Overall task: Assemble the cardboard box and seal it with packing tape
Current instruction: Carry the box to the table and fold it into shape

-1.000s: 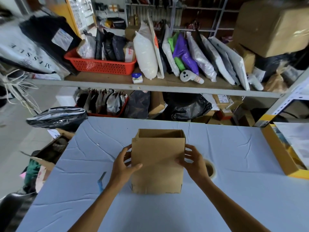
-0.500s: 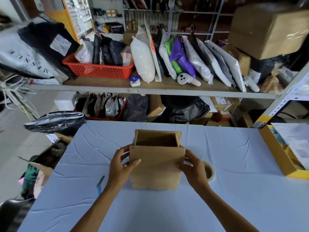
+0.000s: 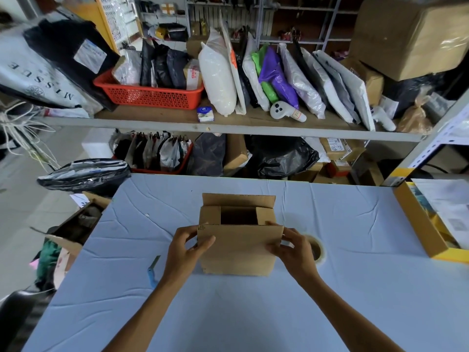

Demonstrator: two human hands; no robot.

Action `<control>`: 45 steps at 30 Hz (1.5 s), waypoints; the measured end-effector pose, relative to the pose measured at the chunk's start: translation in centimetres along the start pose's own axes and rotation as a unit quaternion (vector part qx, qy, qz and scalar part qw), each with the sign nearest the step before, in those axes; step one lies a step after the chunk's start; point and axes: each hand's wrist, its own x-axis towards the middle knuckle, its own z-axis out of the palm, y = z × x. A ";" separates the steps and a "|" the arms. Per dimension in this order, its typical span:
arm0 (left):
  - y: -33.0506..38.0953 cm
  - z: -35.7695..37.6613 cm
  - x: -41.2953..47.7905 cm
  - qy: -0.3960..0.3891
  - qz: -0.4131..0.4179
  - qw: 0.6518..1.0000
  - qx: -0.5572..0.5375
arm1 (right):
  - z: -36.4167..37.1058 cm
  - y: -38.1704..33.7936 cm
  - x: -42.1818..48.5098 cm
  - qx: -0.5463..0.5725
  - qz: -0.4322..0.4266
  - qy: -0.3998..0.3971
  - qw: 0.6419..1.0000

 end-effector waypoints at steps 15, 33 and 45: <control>-1.1 0.1 -0.5 0.000 -0.012 1.000 -0.004 | -1.1 0.3 -0.7 0.036 0.038 0.012 0.999; 0.0 -0.5 1.0 -0.021 -0.051 0.998 -0.003 | 0.1 -1.4 -0.3 0.004 0.061 0.041 0.997; 1.4 -0.9 2.3 -0.095 -0.061 0.993 0.018 | -1.6 -3.9 2.4 -0.032 0.067 -0.107 0.992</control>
